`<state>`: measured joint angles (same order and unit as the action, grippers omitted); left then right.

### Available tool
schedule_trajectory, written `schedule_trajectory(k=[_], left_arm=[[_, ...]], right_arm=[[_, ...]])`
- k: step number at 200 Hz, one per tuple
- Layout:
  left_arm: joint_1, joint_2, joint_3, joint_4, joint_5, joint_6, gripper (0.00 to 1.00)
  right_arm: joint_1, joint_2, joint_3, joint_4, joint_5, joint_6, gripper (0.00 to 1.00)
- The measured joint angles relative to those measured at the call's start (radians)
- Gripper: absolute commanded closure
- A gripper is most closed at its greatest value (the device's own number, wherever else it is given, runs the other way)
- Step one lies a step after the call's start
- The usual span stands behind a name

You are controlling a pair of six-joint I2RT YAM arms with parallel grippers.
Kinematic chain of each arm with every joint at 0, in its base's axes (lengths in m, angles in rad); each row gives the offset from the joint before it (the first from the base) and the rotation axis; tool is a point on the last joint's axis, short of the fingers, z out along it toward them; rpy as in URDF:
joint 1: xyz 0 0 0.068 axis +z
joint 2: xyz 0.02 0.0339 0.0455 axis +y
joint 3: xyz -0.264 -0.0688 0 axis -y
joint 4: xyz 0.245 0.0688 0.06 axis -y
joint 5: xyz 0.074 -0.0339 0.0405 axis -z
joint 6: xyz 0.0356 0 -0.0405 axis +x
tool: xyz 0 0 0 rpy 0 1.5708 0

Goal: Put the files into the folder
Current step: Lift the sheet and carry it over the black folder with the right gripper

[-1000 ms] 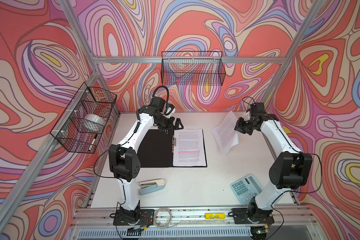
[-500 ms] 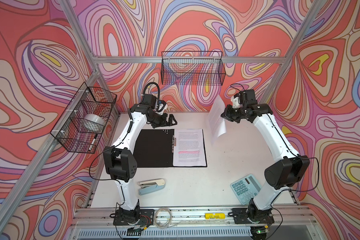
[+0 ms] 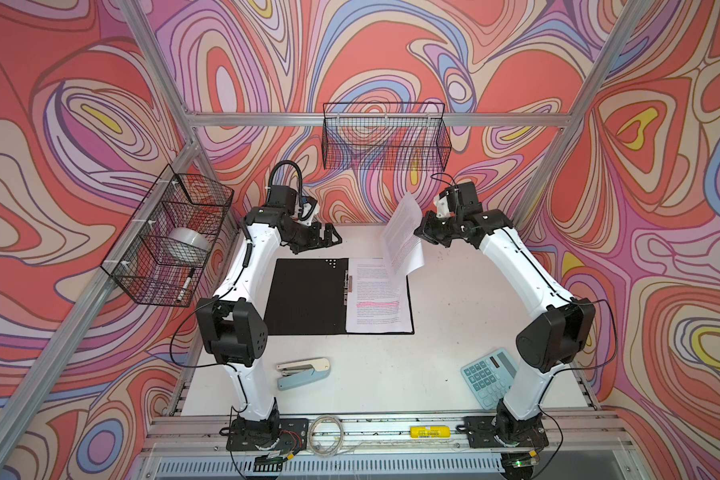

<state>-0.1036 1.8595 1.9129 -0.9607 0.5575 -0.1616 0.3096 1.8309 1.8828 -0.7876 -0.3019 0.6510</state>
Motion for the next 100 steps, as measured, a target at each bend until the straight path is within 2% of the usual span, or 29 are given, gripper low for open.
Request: schedule_trajectory(k=[54,100], left_arm=[[0.013,-0.043,-0.057,0.001,0.012,0.0,0.0],[0.021,-0.043,-0.097,0.008,0.027,0.0,0.0]], right_arm=[[0.027,0.001,-0.188,0.131,0.029,0.099,1.0],[0.09,0.008,-0.259,0.174,0.084,0.14,0.99]])
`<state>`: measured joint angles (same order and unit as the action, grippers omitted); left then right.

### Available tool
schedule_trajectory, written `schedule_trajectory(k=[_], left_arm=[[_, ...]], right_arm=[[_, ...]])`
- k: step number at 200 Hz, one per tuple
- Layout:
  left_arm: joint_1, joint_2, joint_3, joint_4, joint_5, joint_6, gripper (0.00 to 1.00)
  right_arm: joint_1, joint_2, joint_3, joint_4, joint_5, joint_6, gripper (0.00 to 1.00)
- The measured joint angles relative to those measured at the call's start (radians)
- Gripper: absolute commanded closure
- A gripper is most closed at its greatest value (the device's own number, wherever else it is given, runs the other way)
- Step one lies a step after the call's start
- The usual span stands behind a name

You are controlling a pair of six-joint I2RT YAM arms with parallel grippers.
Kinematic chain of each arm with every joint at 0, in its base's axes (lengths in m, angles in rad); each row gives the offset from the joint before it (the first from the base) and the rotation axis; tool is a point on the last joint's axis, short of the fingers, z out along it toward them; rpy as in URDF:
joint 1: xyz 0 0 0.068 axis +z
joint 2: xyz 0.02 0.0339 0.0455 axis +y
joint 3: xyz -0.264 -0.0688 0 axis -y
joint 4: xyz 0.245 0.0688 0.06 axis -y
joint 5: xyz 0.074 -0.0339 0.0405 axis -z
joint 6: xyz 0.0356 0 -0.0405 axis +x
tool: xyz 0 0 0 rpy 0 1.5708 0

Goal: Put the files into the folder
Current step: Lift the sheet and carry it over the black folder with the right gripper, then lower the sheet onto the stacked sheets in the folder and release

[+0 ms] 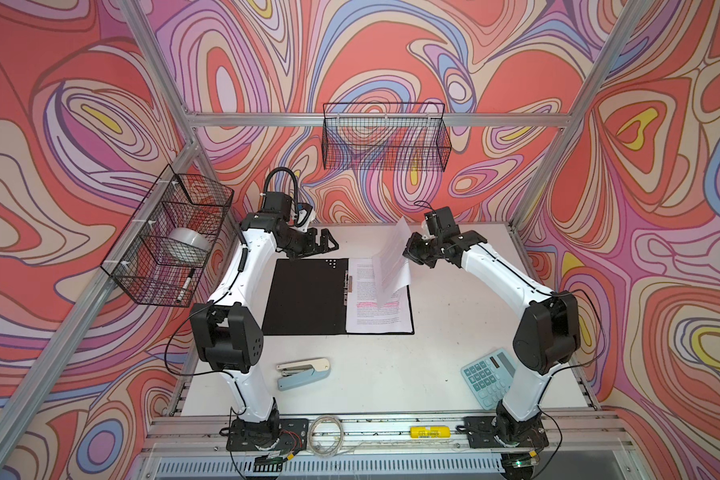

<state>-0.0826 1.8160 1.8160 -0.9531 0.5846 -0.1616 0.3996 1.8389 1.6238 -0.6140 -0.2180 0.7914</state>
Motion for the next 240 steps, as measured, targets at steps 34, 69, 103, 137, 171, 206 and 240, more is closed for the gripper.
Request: schedule_trajectory(k=[34,69,103,137,171,206,240], left_arm=[[0.005,0.0,-0.006,0.003,0.012,0.0,0.0],[0.005,0.0,-0.009,0.005,0.022,0.0,0.0],[0.005,0.0,-0.012,0.005,0.032,0.0,0.0],[0.005,0.0,-0.012,0.005,0.047,0.0,0.0],[0.005,0.0,-0.012,0.005,0.056,0.0,0.0],[0.005,0.0,-0.022,0.005,0.066,0.0,0.0],[0.006,0.0,-0.043,0.003,0.069,0.001,0.0]], right_arm=[[0.032,0.027,-0.049,0.016,0.039,0.02,0.98],[0.051,0.051,-0.094,0.019,0.064,0.043,0.96],[0.07,0.054,-0.129,0.024,0.089,0.073,0.92],[0.097,0.057,-0.143,0.013,0.116,0.092,0.75],[0.119,0.058,-0.143,-0.014,0.156,0.1,0.7],[0.126,0.058,-0.143,-0.048,0.182,0.1,0.68],[0.127,0.058,-0.143,-0.073,0.203,0.093,0.7]])
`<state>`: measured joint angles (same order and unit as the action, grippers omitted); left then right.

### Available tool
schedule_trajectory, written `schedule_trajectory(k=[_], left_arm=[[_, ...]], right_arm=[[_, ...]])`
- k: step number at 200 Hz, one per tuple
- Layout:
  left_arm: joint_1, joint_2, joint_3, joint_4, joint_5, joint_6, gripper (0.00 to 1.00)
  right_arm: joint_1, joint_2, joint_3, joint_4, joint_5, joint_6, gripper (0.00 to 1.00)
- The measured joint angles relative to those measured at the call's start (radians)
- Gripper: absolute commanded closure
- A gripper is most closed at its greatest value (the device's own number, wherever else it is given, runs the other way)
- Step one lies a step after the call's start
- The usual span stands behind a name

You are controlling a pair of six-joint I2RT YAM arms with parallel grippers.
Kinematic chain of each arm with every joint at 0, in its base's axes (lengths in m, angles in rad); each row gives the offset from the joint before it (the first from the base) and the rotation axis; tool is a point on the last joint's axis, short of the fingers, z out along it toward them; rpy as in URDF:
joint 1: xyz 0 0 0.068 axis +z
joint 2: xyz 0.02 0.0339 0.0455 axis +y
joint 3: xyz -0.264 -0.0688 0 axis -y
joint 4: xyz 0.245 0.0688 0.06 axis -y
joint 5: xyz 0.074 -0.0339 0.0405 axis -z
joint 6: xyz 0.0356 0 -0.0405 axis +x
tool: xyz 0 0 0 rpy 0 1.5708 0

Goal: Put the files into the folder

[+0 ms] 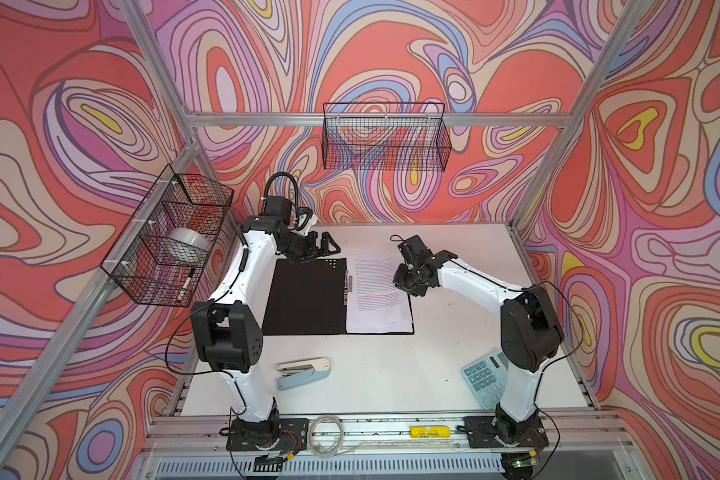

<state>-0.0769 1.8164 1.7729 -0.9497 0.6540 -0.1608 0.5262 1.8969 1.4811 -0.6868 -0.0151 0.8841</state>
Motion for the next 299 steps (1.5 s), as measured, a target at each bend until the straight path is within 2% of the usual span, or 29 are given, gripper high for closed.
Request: schedule_trajectory(k=[44,71,98,123,151,177,231,299], left_arm=[[0.0,0.0,-0.03,0.019,-0.001,0.002,0.0],[0.0,0.0,-0.095,0.046,-0.004,-0.002,0.0],[0.0,0.005,-0.142,0.064,-0.008,-0.013,0.0],[-0.002,0.023,-0.144,0.072,-0.014,-0.017,0.0],[-0.003,0.042,-0.144,0.083,-0.014,-0.02,0.0],[-0.003,0.055,-0.144,0.084,0.002,-0.02,0.0],[-0.008,0.065,-0.143,0.083,0.027,-0.026,0.0],[-0.016,0.065,-0.138,0.078,0.027,-0.024,0.0]], right_arm=[[-0.002,0.002,0.027,-0.055,0.037,-0.059,0.86],[-0.019,0.032,0.106,-0.069,0.032,-0.124,0.8],[-0.081,0.083,0.163,-0.056,-0.013,-0.175,0.75],[-0.178,0.119,0.171,-0.018,-0.087,-0.217,0.72],[-0.294,0.193,0.199,0.047,-0.23,-0.249,0.71],[-0.359,0.283,0.256,0.092,-0.359,-0.274,0.7],[-0.365,0.381,0.309,0.132,-0.548,-0.313,0.71],[-0.362,0.392,0.32,0.125,-0.623,-0.368,0.71]])
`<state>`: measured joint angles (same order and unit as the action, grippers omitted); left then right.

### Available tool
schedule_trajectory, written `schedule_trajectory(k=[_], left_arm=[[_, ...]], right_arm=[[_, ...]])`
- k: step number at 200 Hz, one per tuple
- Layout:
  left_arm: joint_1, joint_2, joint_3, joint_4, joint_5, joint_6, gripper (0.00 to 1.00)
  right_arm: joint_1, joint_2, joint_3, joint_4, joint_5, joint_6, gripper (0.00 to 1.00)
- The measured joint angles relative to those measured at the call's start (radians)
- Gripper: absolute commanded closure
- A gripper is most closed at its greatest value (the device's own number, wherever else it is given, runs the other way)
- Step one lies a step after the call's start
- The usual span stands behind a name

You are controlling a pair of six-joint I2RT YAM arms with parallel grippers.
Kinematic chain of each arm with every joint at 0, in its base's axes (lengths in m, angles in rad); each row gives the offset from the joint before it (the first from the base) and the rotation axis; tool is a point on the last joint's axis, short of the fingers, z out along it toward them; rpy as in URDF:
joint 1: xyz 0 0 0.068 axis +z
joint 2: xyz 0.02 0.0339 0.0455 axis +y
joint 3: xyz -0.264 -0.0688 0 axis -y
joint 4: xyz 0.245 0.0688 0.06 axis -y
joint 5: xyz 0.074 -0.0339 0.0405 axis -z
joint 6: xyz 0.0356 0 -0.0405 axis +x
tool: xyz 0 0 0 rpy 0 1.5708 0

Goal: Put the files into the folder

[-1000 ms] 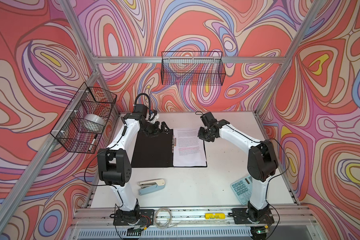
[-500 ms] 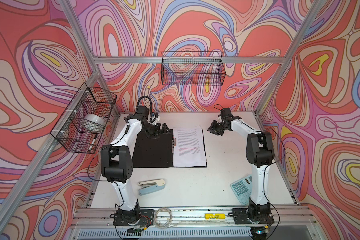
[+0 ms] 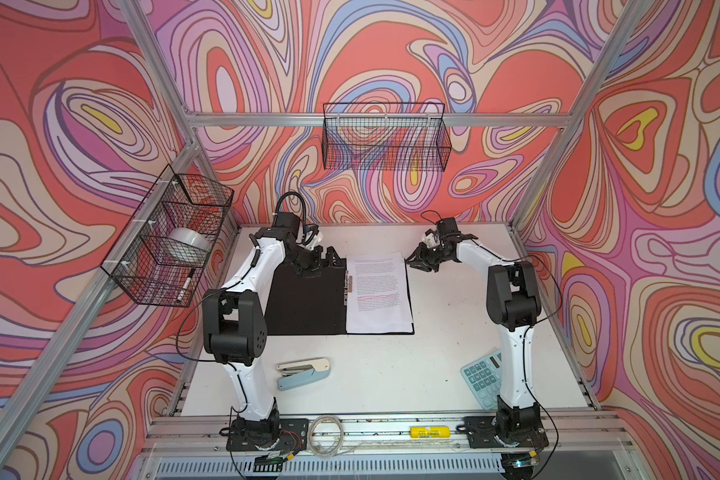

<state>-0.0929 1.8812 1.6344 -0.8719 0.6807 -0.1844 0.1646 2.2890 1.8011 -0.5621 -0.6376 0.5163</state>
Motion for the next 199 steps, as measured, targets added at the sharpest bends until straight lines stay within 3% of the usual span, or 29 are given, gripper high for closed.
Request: schedule_trajectory(k=[199], left_arm=[[-0.026,0.0,0.0,-0.007,0.0,0.0,0.0]], right_arm=[[0.002,0.032,-0.086,-0.003,-0.108,-0.06,0.71]])
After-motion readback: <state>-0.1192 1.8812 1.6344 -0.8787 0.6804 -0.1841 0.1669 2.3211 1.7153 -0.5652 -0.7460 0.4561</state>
